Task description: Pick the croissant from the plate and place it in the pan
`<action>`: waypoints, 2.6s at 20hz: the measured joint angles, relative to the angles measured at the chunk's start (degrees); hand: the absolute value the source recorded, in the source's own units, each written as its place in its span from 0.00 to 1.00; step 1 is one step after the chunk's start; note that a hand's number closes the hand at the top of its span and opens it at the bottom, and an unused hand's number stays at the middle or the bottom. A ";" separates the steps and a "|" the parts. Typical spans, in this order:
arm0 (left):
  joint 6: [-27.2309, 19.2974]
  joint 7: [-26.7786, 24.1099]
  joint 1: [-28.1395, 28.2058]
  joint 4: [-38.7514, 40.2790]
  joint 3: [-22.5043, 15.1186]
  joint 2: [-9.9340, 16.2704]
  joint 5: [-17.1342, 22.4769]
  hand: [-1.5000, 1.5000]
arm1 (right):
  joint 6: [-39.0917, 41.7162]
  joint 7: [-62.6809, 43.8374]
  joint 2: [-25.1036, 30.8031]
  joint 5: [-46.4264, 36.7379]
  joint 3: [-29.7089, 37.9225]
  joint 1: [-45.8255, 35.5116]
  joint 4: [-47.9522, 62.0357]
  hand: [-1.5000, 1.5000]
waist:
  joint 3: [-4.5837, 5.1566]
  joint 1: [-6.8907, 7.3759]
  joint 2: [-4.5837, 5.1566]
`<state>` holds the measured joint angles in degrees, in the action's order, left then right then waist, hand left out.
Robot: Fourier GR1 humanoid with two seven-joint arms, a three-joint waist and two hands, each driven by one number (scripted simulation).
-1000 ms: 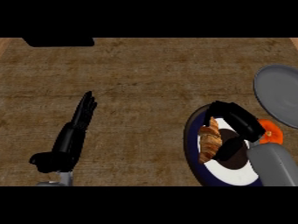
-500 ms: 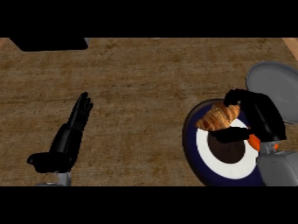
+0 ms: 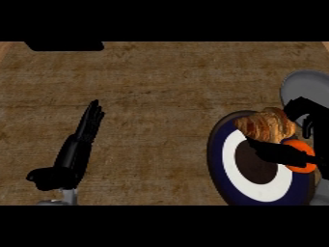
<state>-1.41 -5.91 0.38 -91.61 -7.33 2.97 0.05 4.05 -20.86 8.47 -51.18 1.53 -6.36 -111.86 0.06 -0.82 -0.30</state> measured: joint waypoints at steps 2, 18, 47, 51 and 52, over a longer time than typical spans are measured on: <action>0.21 -0.22 -0.52 0.99 -0.02 -0.19 -0.07 0.50 | -1.03 -0.01 -0.04 2.23 3.30 -1.29 1.35 1.00 | -0.03 0.30 0.14; 0.56 0.28 -1.94 1.37 -0.65 -1.02 -0.53 0.50 | -24.56 23.52 11.65 7.36 24.57 -14.15 39.81 1.00 | -0.16 1.84 0.66; 1.01 0.53 -4.02 1.79 -1.02 -1.68 -0.83 0.50 | -13.24 48.29 27.24 19.44 37.09 -37.70 95.68 0.00 | -0.42 3.67 1.57; 0.52 0.55 -3.60 1.93 -1.01 -1.92 -1.20 0.50 | -8.34 50.89 30.07 24.19 41.24 -36.93 97.38 0.00 | -0.36 2.98 1.31; 0.87 0.23 -3.20 1.93 -0.78 -1.70 -0.86 0.50 | -6.25 51.29 31.23 25.26 42.09 -36.63 97.76 0.00 | -0.34 2.83 1.23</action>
<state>-0.53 -5.68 -2.82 -89.67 -8.11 1.28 -0.80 -2.20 30.44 39.70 -25.93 43.62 -42.99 -14.10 -0.28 2.00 0.93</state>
